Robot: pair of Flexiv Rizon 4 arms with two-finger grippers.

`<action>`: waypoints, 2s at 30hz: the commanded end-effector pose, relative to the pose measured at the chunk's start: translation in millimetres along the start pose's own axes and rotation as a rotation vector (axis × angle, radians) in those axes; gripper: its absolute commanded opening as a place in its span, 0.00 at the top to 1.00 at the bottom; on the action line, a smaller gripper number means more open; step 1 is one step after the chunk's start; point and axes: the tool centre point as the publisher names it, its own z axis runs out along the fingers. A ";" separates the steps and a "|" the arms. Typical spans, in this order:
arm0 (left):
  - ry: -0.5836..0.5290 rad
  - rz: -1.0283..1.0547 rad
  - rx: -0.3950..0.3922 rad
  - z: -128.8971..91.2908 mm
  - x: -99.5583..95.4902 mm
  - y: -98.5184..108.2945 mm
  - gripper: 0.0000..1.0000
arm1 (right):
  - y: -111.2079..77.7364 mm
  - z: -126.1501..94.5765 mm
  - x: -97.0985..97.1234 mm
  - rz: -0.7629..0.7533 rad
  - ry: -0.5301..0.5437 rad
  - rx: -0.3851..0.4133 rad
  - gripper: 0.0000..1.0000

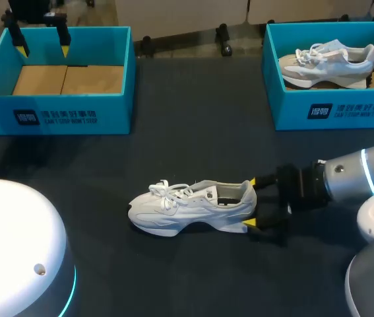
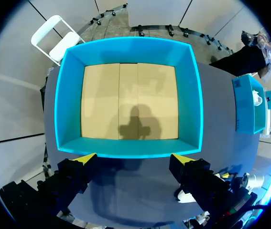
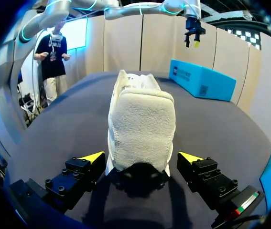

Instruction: Take the shoe out of the shoebox, open the shoe tongue, remove and reinsert the insole, then place the shoe into the shoebox

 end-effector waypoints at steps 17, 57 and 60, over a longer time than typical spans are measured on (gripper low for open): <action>0.000 0.000 0.000 0.0 0.0 0.0 0.00 | 5.5 25.2 -3.4 0.000 0.032 -0.031 0.00; 0.000 0.000 0.000 0.0 0.0 0.0 0.00 | -3.9 20.1 -16.3 -0.024 0.053 -0.007 1.00; 0.000 0.000 0.000 0.0 0.0 0.0 0.00 | -5.9 19.4 -17.9 -0.021 0.061 0.002 1.00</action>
